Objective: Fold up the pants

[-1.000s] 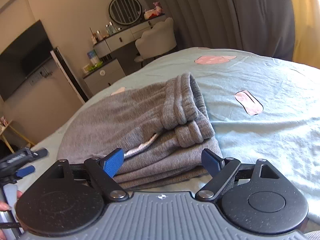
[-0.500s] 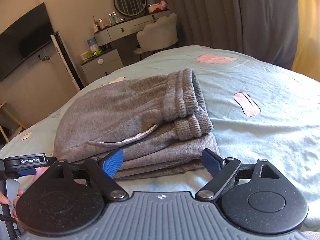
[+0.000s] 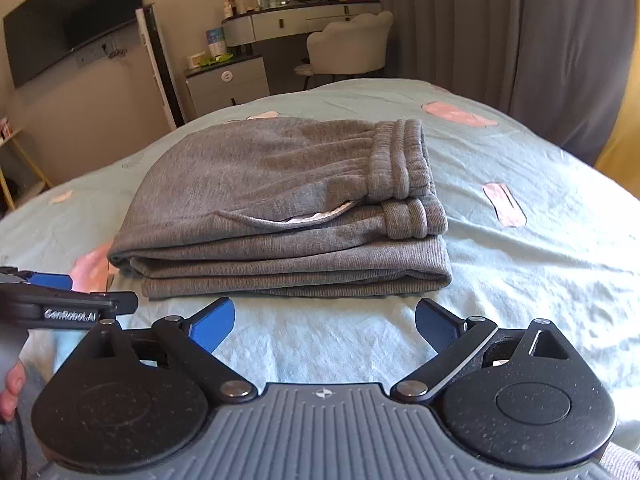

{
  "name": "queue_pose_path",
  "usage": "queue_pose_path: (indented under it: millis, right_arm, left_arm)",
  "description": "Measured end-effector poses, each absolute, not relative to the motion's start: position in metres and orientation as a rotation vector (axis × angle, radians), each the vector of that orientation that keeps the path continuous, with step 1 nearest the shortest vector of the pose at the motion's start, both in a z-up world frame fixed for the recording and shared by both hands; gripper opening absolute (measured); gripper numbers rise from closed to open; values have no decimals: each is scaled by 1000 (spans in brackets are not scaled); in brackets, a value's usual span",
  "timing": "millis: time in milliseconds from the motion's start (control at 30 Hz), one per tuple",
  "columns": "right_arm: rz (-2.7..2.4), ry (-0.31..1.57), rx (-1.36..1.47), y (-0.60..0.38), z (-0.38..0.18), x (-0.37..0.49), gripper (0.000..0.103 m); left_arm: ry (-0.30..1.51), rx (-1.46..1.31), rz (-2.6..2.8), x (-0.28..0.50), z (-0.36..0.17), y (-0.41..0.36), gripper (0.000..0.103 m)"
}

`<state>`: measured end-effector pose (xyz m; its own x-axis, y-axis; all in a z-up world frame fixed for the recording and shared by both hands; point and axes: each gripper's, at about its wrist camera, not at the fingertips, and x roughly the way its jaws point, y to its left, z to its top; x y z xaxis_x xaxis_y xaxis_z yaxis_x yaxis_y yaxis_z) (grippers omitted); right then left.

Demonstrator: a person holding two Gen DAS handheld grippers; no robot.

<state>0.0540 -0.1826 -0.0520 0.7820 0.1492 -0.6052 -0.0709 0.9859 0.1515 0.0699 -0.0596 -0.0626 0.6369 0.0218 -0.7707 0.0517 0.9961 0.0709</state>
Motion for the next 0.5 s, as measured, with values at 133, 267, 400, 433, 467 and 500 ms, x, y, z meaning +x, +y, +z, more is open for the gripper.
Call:
queue_pose_path:
  millis: [133, 267, 400, 433, 467, 500]
  right_arm:
    - [105, 661, 87, -177, -53, 54, 97]
    - [91, 649, 71, -174, -53, 55, 97]
    - [84, 651, 77, -175, -54, 57, 97]
    - [84, 652, 79, -176, -55, 57, 97]
    - [83, 650, 80, -176, -55, 58, 97]
    - [82, 649, 80, -176, -55, 59, 97]
  left_arm:
    - [865, 64, -22, 63, -60, -59, 101]
    - [871, 60, -15, 65, -60, -59, 101]
    - [870, 79, -15, 66, -62, -60, 101]
    - [869, 85, -16, 66, -62, -61, 101]
    - [869, 92, -17, 66, -62, -62, 101]
    - [869, 97, -17, 66, -63, -63, 101]
